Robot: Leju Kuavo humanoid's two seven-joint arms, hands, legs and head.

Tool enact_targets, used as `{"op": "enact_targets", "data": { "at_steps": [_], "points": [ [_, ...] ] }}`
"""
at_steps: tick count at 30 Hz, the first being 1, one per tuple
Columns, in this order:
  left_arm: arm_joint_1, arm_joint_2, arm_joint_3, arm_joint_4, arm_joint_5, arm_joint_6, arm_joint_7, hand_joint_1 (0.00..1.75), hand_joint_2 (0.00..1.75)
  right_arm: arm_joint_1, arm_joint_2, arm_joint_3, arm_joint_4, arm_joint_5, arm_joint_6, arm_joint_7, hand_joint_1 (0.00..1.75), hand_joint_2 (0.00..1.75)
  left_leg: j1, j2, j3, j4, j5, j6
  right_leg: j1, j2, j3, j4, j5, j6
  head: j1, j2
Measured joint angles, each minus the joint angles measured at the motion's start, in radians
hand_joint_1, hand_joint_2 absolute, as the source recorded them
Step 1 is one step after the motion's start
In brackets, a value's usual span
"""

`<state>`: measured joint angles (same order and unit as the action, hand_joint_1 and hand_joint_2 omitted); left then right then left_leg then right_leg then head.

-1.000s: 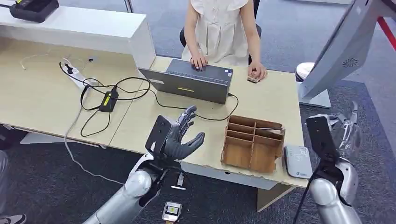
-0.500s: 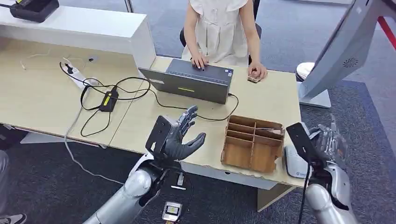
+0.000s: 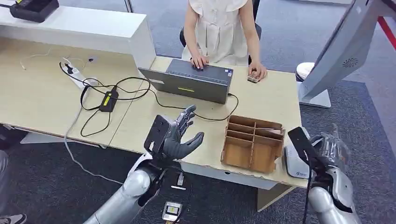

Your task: Pass the card to the sensor for recognition and then transmit it.

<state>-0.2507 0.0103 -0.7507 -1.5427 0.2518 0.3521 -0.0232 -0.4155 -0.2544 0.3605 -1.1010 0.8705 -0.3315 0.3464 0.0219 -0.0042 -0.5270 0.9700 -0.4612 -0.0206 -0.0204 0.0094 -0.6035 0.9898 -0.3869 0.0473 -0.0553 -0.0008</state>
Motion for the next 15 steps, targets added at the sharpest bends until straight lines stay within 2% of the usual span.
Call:
{"op": "enact_targets", "data": {
  "at_steps": [8,15],
  "points": [
    [0.005,0.000,0.003,-0.003,0.003,0.013,0.002,0.00,1.75,0.023,-0.048,-0.010,0.016,-0.036,-0.018,0.010,1.75,1.75,0.000,0.000,0.000,0.000,0.000,0.000,0.000,0.000,0.000,0.000,0.000,0.000,0.000,0.000],
    [0.007,0.000,0.003,-0.005,0.008,0.019,0.001,0.00,1.75,0.039,-0.061,-0.012,0.022,-0.042,-0.020,0.010,1.75,1.75,0.000,0.000,0.000,0.000,0.000,0.000,0.000,0.000,0.000,0.000,0.000,0.000,0.000,0.000]
  ]
}}
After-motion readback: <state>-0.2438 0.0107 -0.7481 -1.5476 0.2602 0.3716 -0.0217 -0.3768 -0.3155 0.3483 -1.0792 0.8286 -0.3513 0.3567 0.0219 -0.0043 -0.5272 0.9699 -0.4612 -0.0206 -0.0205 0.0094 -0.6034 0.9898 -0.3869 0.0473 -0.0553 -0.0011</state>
